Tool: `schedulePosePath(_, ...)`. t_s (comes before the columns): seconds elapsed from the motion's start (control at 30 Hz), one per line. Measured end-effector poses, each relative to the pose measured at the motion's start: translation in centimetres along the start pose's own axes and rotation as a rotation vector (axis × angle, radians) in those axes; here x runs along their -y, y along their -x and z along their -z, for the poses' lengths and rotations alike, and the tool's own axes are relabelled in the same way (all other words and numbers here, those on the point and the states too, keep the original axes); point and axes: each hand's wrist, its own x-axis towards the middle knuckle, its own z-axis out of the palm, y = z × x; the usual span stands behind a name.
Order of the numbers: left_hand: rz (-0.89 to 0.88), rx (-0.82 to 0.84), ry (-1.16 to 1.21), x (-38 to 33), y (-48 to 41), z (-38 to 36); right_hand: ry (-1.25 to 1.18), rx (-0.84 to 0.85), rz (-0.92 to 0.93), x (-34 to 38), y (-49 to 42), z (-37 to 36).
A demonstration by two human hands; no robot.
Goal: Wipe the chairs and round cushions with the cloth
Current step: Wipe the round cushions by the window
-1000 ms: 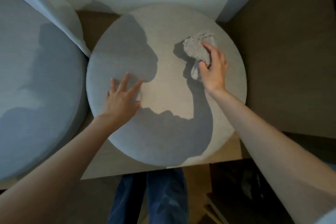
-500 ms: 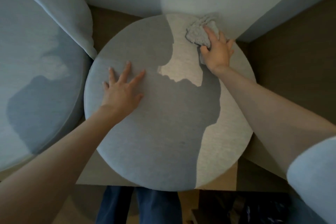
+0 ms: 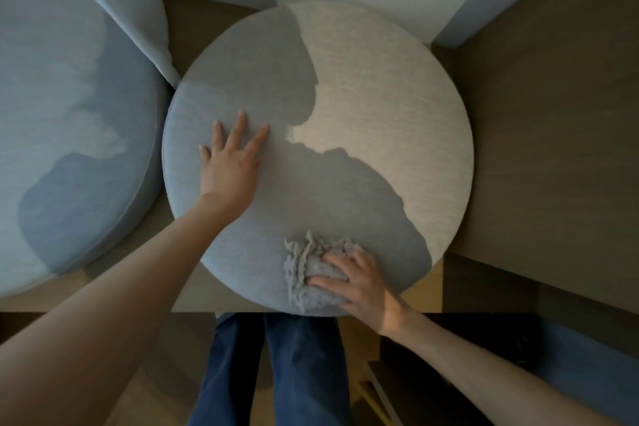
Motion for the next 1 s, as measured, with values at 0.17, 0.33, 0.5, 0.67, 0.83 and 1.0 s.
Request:
schedulePosePath(0.17, 0.095, 0.047, 0.065, 0.9, 0.8, 0.7, -0.141, -0.275, -0.235, -5.0, -7.5, 4.9)
schedulePosePath(0.33, 0.209, 0.025, 0.117, 2.0, -0.2, 0.9, -0.128, -0.302, -0.528, -14.1, -21.2, 9.0)
schedulePosePath(0.5, 0.209, -0.011, 0.129, 2.6, -1.6, 0.7, 0.031, -0.153, -0.562, -19.2, -30.5, 10.2)
schedulePosePath(0.67, 0.192, -0.029, 0.127, 3.0, -1.7, 0.5, 0.025, -0.191, -0.582, -18.7, -30.4, 8.1)
schedulePosePath(0.83, 0.206, -0.018, 0.129, 2.6, -1.5, 0.8, -0.129, -0.122, -0.291, -13.6, -23.2, 6.3)
schedulePosePath(1.0, 0.213, -0.006, 0.134, 2.6, -1.4, 1.1, -0.226, -0.026, -0.075, -6.9, -12.6, 2.7)
